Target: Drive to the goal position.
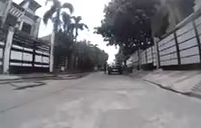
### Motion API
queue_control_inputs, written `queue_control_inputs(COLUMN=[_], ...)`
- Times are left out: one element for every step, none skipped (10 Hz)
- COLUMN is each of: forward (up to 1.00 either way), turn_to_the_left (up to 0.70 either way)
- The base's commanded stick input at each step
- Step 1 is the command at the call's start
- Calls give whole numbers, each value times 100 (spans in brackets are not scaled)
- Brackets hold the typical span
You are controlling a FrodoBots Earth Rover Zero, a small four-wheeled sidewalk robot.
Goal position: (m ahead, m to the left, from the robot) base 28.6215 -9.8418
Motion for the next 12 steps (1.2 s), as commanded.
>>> queue_control_inputs(forward=[50, 50, 50, 50, 50, 50, 50, 50, 50, 50, 50, 50], turn_to_the_left=[0, 0, 0, 0, 0, 0, 0, 0, 0, 0, 0, 0])
